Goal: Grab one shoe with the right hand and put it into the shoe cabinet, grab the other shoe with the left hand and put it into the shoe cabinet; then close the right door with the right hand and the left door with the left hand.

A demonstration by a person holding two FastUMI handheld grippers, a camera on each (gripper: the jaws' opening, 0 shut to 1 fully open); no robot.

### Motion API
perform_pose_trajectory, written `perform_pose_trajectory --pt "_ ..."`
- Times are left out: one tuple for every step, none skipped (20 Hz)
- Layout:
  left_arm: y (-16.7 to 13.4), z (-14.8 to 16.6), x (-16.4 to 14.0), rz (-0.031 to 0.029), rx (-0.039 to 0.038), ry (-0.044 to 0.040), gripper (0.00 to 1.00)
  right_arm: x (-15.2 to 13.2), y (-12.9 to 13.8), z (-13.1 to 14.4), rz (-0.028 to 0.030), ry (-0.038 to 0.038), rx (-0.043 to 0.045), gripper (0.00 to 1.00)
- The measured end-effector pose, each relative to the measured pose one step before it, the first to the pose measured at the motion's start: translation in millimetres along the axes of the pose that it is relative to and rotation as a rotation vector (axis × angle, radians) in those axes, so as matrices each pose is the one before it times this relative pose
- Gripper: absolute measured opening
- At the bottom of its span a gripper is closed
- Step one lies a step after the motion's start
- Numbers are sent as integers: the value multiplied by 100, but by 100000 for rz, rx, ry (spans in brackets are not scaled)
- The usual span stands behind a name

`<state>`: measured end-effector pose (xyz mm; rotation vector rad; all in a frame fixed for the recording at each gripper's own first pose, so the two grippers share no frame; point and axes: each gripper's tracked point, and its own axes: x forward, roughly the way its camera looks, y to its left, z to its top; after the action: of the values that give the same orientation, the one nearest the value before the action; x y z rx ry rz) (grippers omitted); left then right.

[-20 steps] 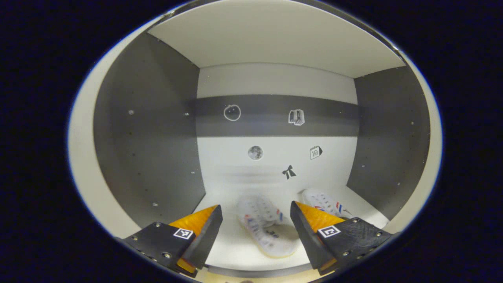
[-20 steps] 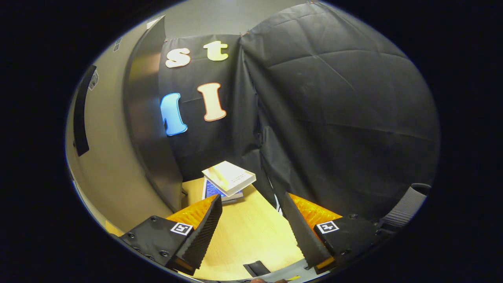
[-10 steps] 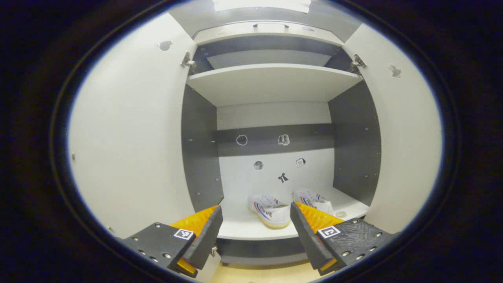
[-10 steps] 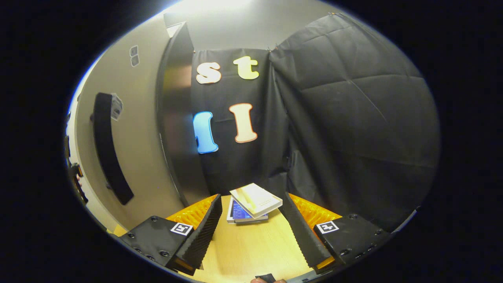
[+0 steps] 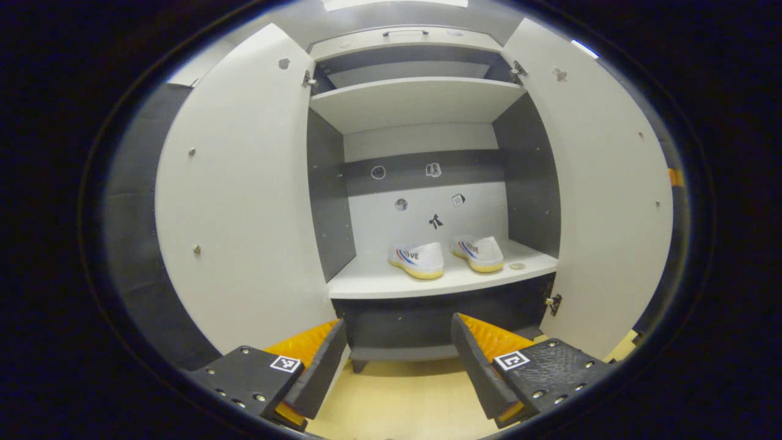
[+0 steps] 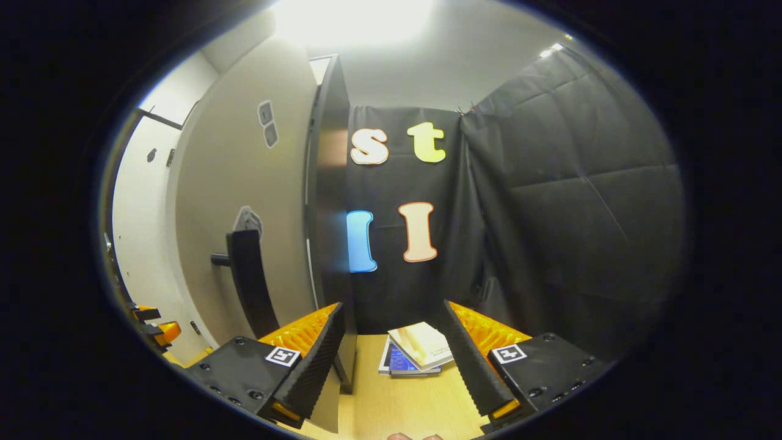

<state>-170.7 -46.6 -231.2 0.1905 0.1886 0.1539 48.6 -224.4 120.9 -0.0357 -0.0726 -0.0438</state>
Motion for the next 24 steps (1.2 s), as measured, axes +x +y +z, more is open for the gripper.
perform_pose_trajectory --pt "109 -577 -324 135 -1717 1387 98 -141 559 0 511 517 178 92" --pt "165 -542 -277 -262 -2341 1113 98 -70 434 6 365 696 146 98" --pt "251 -109 -153 -312 -2457 545 98 -113 345 44 -100 332 -539 98" --pt "204 -221 -177 -523 -2297 446 100 113 -62 89 -1294 454 -2162 98" --pt "355 -9 -219 -394 -1420 331 98 -268 -188 227 -1551 564 -1978 98" --pt "575 109 -193 221 -258 -407 98 176 89 -81 -1118 730 -400 97" --pt "662 184 -147 636 171 -586 100 -93 296 19 398 1020 926 97" --pt "668 40 -217 249 -66 -281 100 -52 168 -236 894 1256 1684 97" --pt "430 102 -267 -304 -460 -288 98 -224 373 -23 725 599 1244 92" --pt "439 -33 -115 -268 -682 30 98 -528 256 320 -1896 -449 -840 93" --pt "445 -149 -440 -397 -930 306 98 -708 269 273 -2254 -152 -1092 95" --pt "319 -155 -309 -994 -597 620 100 -140 297 -160 -760 523 -220 93" --pt "288 -242 -401 -969 285 278 98 -224 696 -196 133 1255 1062 93" --pt "178 -176 -342 -1710 1498 123 100 -139 777 -24 148 489 1633 93" --pt "220 -477 -282 -1496 2524 970 100 -223 847 238 51 -554 666 88" --pt "474 -345 -236 78 2102 701 98 -140 772 227 169 -728 -769 93" --pt "385 -372 -227 -791 778 738 98 -293 1010 57 773 -325 -990 93" --pt "125 -169 -418 -1657 -395 19 98 -233 1141 -47 1117 -417 -510 93" --pt "249 -112 -381 -814 -888 -551 98 -136 1118 128 865 -860 149 93" --pt "307 -33 -372 -702 -1050 -589 98 -53 983 95 447 -907 414 88" --pt "216 -119 -393 -617 -843 -444 98 -82 920 50 766 -257 560 88" --pt "436 -67 -502 533 -540 202 98 -56 1039 -177 1648 79 962 93" --pt "580 5 -446 947 -799 -495 98 160 1122 95 1739 -562 437 93" --pt "362 -101 -466 321 -1442 -254 98 245 940 136 1730 -534 280 88"
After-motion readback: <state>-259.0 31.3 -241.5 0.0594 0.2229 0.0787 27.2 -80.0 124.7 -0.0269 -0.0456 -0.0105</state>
